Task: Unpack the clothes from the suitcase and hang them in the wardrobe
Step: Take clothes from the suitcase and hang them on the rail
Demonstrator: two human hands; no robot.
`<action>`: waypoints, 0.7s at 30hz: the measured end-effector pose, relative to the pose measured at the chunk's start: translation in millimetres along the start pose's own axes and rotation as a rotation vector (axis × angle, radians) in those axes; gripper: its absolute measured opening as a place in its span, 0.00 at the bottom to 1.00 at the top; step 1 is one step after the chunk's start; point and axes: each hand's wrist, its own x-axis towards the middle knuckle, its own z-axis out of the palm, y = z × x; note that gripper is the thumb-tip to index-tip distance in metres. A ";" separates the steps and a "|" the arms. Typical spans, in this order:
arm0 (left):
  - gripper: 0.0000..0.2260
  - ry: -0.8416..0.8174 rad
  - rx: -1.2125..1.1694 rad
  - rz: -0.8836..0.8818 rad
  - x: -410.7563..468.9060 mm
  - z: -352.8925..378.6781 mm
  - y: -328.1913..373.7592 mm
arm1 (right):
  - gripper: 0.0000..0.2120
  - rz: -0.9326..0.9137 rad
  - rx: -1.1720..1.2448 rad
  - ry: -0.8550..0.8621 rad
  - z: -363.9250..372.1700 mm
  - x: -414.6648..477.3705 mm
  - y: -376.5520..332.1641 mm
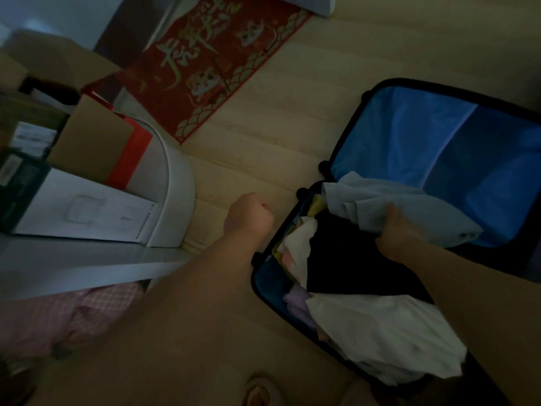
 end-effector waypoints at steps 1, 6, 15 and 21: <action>0.09 -0.002 -0.001 0.009 3.2 1.3 -0.7 | 0.26 0.019 -0.029 0.002 1.3 1.3 -1.5; 0.08 -0.022 -0.006 0.019 15.7 8.9 -4.2 | 0.23 0.094 -0.226 0.025 1.8 5.8 -3.8; 0.09 -0.050 -0.023 0.035 -0.9 -5.1 -4.4 | 0.10 0.155 -0.216 0.240 -14.9 -24.4 -9.3; 0.07 -0.028 0.015 0.024 -31.0 -61.9 6.5 | 0.22 0.208 -0.041 0.211 -42.3 -75.4 -34.1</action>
